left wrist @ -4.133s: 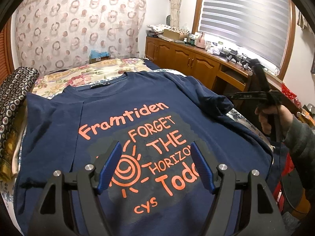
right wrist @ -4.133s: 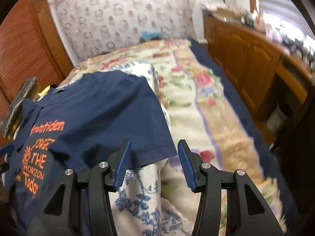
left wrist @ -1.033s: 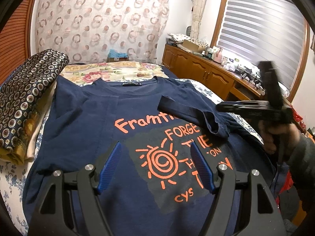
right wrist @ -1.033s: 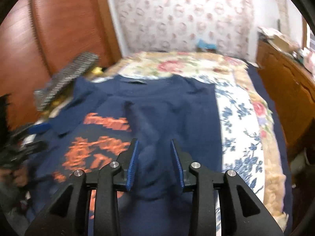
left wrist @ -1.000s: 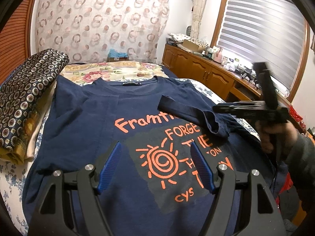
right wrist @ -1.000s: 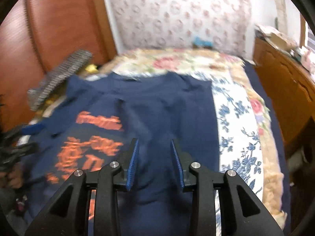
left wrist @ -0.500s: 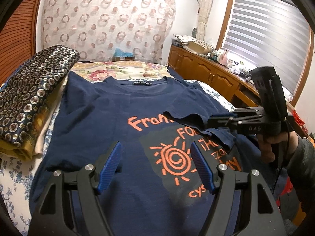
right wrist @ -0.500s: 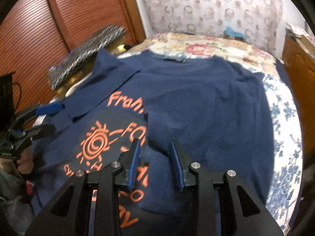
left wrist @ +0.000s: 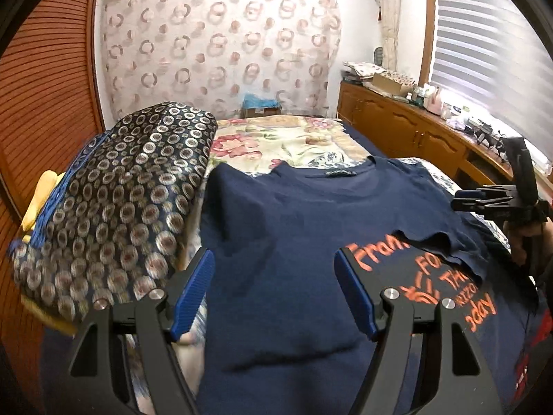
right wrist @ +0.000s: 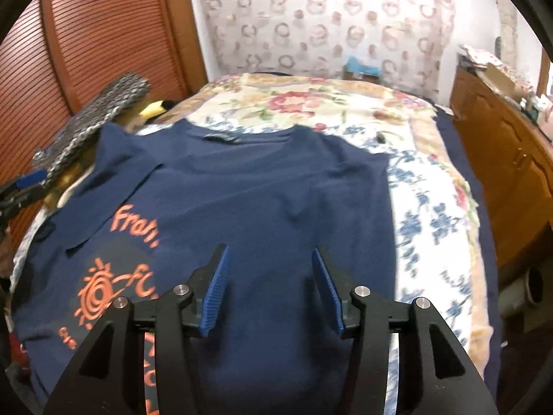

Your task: Fold small clothes

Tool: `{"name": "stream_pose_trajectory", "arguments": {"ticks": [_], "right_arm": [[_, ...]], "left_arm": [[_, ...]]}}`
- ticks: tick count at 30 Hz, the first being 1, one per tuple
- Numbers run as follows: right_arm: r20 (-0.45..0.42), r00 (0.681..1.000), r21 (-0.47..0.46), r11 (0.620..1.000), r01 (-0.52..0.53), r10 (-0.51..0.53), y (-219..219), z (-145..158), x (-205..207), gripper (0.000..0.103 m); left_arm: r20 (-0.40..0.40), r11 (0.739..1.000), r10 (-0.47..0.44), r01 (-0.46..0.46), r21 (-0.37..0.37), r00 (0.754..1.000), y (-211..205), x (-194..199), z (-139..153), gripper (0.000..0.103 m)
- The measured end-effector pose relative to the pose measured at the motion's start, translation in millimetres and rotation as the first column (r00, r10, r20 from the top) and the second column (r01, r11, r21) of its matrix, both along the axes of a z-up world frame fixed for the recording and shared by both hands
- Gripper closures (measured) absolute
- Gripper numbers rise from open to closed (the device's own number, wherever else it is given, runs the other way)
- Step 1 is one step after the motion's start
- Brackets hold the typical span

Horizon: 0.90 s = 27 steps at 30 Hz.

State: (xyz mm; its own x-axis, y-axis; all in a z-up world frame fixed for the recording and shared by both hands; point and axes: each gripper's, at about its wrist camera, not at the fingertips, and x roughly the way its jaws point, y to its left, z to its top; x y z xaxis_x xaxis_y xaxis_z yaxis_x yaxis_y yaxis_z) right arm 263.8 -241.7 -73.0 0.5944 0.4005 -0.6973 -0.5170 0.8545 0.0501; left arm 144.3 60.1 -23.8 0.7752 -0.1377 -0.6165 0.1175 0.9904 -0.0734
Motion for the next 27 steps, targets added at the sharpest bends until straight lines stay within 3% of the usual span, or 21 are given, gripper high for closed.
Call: {"name": "stream_pose_trajectory", "arguments": {"ticks": [2, 8, 15, 23, 25, 27], "right_arm": [[0.002, 1.0, -0.002, 1.0, 0.013, -0.013, -6.7, 0.5, 9.5, 0.052], [-0.001, 1.0, -0.006, 1.0, 0.03, -0.03, -21.4, -1.6, 38.6, 0.049], [-0.001, 1.0, -0.019, 0.999, 0.027, -0.027, -28.6, -6.4, 71.7, 0.047], [-0.009, 1.0, -0.01, 1.0, 0.012, -0.013, -26.6, -10.1, 97.0, 0.046], [-0.011, 1.0, -0.005, 1.0, 0.011, -0.011, -27.4, -10.9, 100.7, 0.045], [-0.014, 1.0, -0.004, 1.0, 0.011, -0.011, -28.7, -11.7, 103.5, 0.045]], "left_arm": [[-0.025, 1.0, -0.009, 0.009, -0.003, 1.0, 6.4, 15.7, 0.4, 0.032], [-0.075, 1.0, -0.02, 0.021, 0.017, 0.997, 8.5, 66.9, 1.9, 0.049], [-0.157, 0.995, 0.013, 0.004, 0.104, 0.987, 4.9, 117.4, -5.1, 0.051], [-0.213, 0.983, 0.028, 0.012, 0.182, 0.977, -8.5, 140.4, -17.3, 0.052], [-0.218, 0.982, 0.032, 0.01, 0.191, 0.975, -9.7, 145.1, -17.9, 0.084], [-0.215, 0.982, 0.029, 0.012, 0.188, 0.976, -9.0, 146.6, -16.7, 0.095]]}}
